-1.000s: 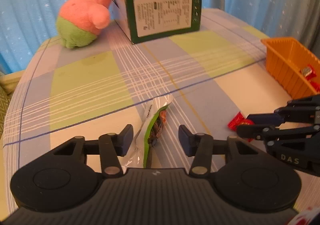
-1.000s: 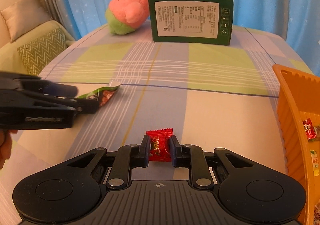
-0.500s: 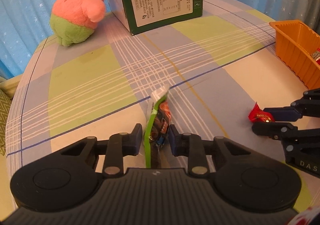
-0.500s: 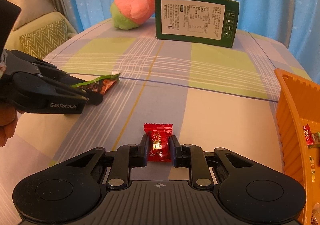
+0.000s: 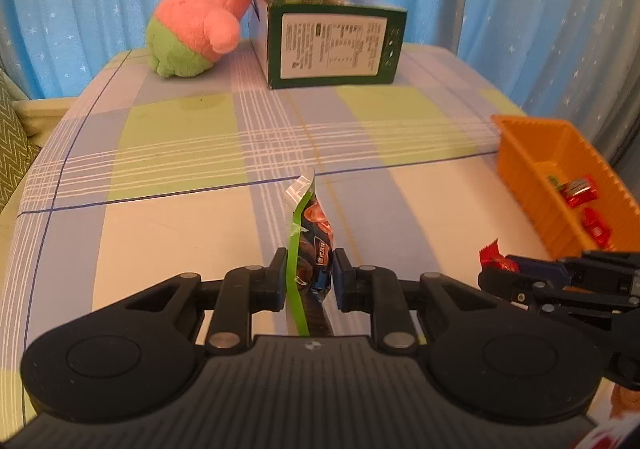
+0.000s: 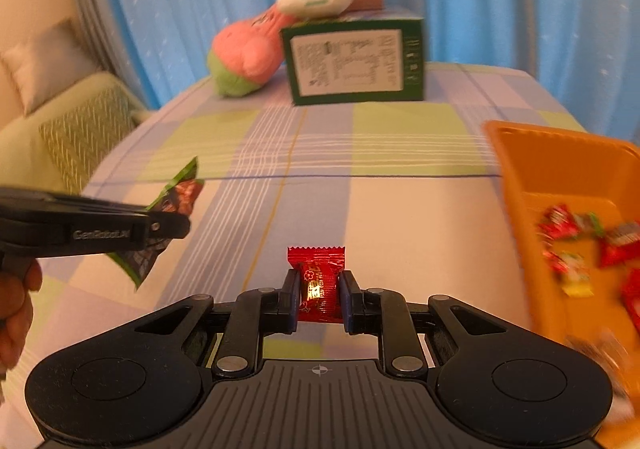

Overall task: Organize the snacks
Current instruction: 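Carry the green packet and red candy over the orange tray with both grippers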

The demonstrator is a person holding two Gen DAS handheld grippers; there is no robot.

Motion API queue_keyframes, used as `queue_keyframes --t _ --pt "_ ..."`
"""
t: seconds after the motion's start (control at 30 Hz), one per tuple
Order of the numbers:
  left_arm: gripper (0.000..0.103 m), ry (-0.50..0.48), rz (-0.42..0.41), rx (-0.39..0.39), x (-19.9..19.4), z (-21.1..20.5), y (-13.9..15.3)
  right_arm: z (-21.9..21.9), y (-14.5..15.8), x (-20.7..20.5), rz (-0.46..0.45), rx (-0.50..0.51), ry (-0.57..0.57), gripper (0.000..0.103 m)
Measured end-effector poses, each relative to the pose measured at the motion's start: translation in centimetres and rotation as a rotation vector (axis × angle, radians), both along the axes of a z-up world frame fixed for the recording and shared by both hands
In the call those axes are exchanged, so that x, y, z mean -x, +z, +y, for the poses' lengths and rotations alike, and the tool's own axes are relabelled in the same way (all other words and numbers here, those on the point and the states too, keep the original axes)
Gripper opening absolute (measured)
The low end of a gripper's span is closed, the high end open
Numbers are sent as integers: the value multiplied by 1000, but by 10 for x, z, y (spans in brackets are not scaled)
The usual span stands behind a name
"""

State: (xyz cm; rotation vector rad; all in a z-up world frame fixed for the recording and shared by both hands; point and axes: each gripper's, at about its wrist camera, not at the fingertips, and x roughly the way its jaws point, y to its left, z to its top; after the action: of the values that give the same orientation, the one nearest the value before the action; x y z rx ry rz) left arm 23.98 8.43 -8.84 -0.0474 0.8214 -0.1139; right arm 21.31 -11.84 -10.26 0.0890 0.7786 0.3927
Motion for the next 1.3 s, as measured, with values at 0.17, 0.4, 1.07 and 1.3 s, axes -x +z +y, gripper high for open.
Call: queue_keyframes --t 0.17,0.4,1.07,1.3 --pt "20 22 -48 40 39 -20 28 -29 24 33 1 -38 -64 21" --pt "20 42 -77 83 94 -50 59 -59 56 79 -27 -54 -117 21" --pt "20 21 -86 152 172 -105 86 -112 86 150 -49 -26 -188 21" --pt "20 -18 -84 146 173 -123 88 -128 89 156 -55 -29 -218 21"
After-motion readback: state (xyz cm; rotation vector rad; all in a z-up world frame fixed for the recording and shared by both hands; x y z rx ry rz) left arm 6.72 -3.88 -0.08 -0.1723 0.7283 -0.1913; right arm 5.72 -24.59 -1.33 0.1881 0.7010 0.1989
